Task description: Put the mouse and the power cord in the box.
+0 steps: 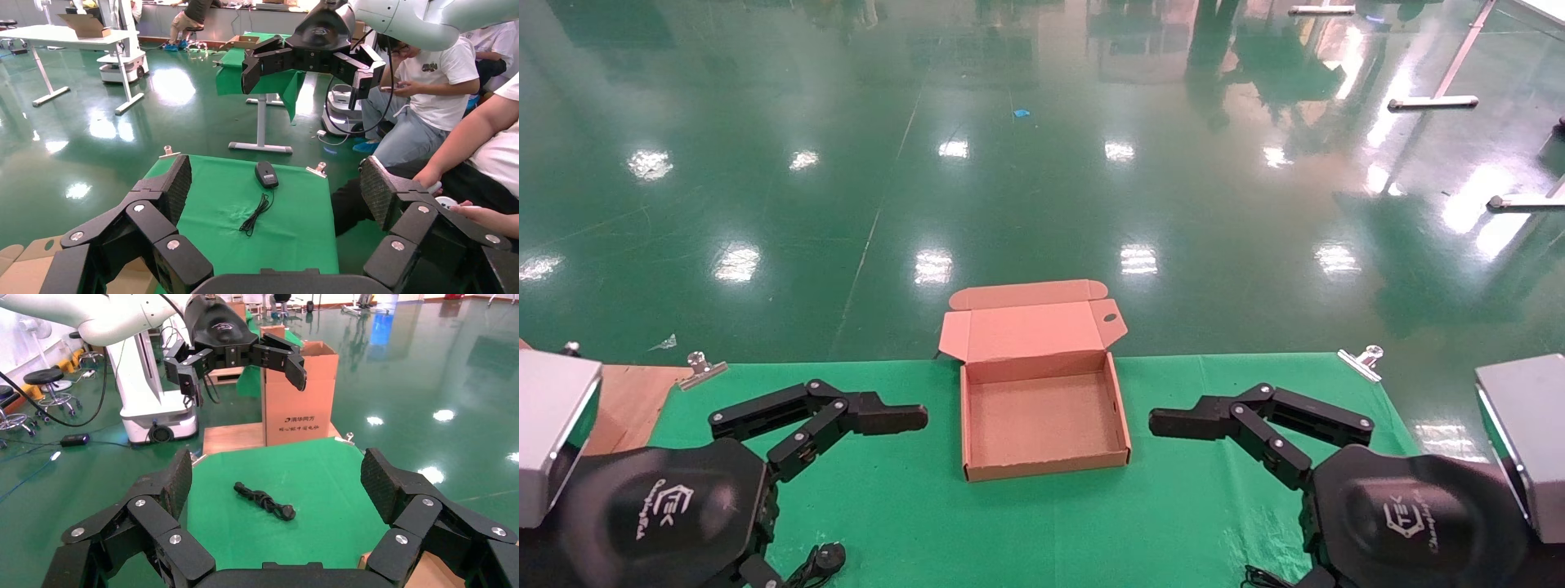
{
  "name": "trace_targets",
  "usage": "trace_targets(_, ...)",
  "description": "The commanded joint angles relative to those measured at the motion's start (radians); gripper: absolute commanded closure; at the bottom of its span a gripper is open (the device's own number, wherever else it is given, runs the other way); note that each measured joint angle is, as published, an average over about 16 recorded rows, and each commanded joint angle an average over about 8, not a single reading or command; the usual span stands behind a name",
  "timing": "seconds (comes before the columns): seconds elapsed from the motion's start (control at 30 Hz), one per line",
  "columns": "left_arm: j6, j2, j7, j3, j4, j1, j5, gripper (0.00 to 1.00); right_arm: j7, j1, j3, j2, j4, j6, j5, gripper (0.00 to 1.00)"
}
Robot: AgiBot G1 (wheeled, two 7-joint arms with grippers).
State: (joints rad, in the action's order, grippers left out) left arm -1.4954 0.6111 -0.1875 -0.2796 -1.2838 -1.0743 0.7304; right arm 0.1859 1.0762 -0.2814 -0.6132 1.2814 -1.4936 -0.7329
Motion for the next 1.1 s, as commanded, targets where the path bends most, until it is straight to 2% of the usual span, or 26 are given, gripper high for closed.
trace_targets(0.03, 0.0, 0.0, 0.0, 0.0, 0.0, 0.0, 0.0, 0.0, 0.0, 0.0, 0.0, 0.0, 0.0, 0.0, 0.0, 0.0)
trace_targets(1.1, 0.0, 0.0, 0.0, 0.0, 0.0, 0.0, 0.0, 0.0, 0.0, 0.0, 0.0, 0.0, 0.0, 0.0, 0.0, 0.0)
